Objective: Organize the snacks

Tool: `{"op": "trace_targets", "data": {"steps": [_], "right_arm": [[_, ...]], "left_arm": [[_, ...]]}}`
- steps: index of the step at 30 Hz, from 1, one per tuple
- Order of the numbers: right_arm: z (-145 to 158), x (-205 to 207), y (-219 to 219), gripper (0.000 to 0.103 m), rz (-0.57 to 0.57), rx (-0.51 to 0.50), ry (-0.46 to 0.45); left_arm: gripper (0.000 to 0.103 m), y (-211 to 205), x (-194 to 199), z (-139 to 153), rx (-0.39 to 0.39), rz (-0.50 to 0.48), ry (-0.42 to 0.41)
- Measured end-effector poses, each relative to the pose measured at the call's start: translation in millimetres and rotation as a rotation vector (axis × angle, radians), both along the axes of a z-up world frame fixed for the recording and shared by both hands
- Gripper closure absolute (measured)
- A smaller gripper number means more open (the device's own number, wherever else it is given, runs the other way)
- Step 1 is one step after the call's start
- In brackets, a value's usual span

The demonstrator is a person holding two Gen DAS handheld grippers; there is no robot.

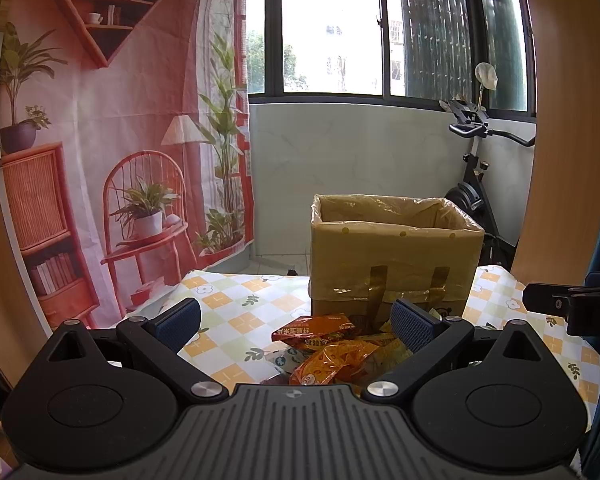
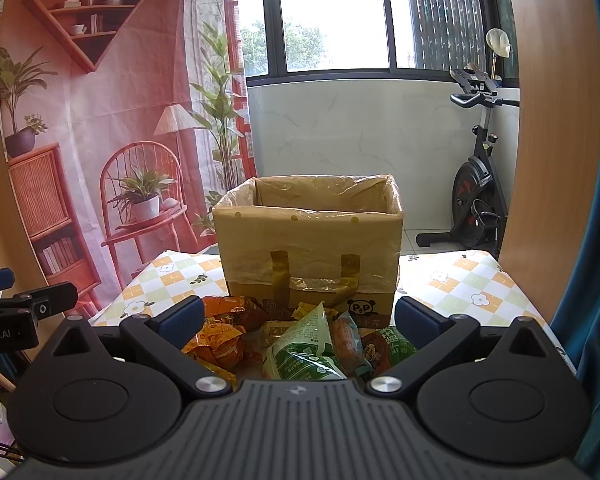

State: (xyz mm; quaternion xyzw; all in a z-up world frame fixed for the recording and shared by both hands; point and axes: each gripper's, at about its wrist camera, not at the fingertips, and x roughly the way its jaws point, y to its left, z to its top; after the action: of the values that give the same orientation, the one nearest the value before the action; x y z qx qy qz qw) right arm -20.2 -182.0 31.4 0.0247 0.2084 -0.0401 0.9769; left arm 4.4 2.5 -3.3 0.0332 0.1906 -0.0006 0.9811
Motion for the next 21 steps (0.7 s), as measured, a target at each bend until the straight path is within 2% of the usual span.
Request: {"op": "trace_targets", "data": {"steps": [21], "right_arm": [[-3.4,-1.7,0.1,0.000,-0.003,0.003,0.003]], "left_arm": [[0.001,-0.8,-1.4,-4.1,-0.002,0.001,0.005]]}}
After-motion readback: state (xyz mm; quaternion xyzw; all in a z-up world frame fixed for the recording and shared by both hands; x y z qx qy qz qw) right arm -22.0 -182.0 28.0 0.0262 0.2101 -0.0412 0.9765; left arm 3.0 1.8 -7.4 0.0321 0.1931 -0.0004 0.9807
